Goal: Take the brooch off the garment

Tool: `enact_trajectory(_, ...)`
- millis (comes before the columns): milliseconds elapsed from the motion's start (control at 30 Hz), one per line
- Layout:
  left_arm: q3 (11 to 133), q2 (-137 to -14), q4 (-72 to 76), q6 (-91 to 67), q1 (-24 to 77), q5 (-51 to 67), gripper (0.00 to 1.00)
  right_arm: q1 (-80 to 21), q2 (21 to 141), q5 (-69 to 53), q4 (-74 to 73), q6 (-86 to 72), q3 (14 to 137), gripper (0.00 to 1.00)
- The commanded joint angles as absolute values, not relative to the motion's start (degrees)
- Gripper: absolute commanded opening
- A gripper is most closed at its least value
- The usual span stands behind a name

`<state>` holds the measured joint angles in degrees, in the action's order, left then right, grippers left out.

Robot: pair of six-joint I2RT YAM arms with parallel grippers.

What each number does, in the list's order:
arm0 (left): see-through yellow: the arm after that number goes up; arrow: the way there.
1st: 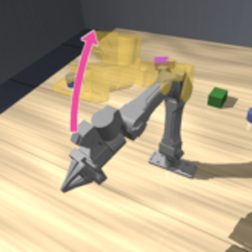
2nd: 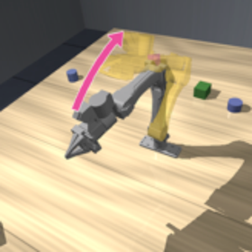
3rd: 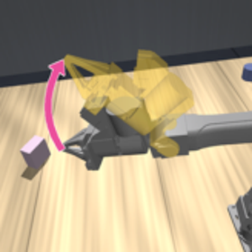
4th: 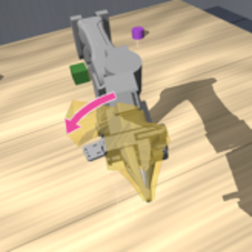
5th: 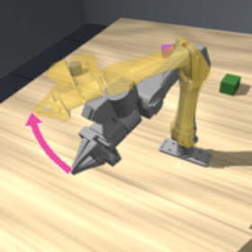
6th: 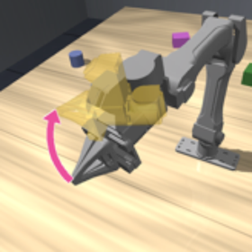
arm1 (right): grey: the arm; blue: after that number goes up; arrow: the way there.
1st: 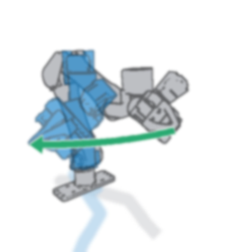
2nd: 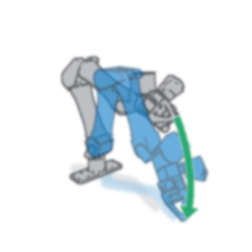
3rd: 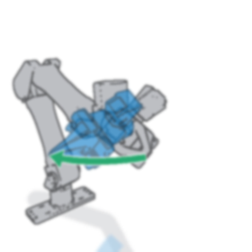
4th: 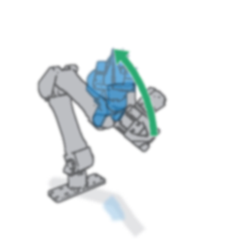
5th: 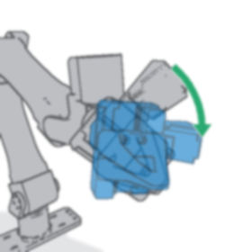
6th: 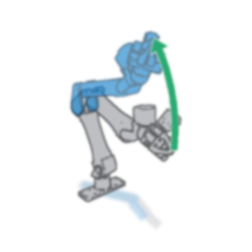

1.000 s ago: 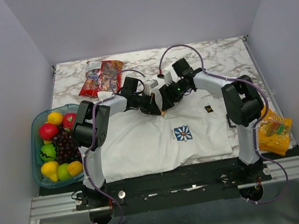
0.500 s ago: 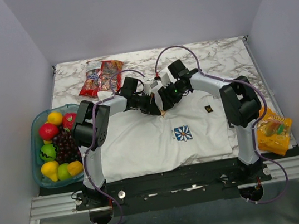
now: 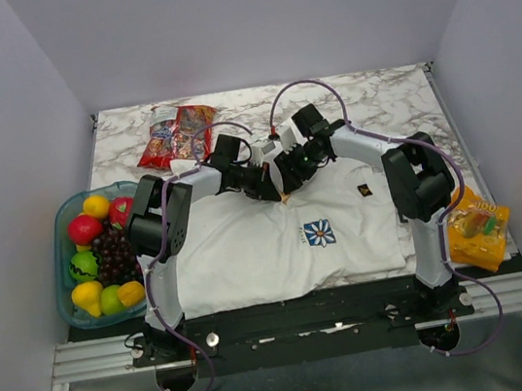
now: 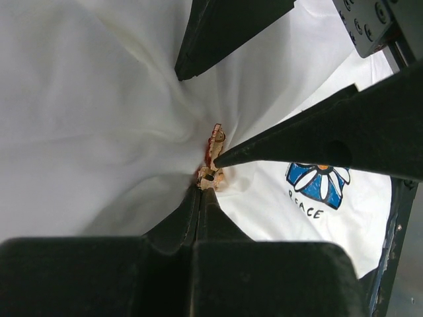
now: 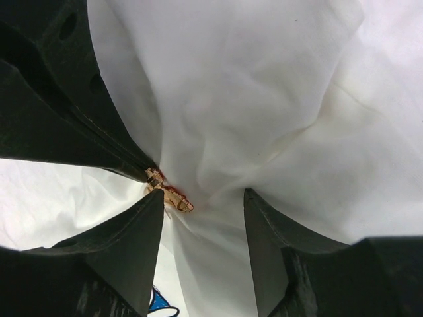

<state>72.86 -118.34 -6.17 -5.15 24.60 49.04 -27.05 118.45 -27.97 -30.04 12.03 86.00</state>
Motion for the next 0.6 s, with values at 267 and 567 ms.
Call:
enact_trajectory(267,73.83,-119.44,-5.80,-4.92,23.73,50.27,0.00,-28.12,120.41,-28.92,-33.48,13.18,87.01,0.61)
enact_trajectory(567,73.83,-119.88,-5.36,-5.63,23.56,51.24,0.00,-29.00,120.94,-26.11,-33.93,13.01,87.28,0.59)
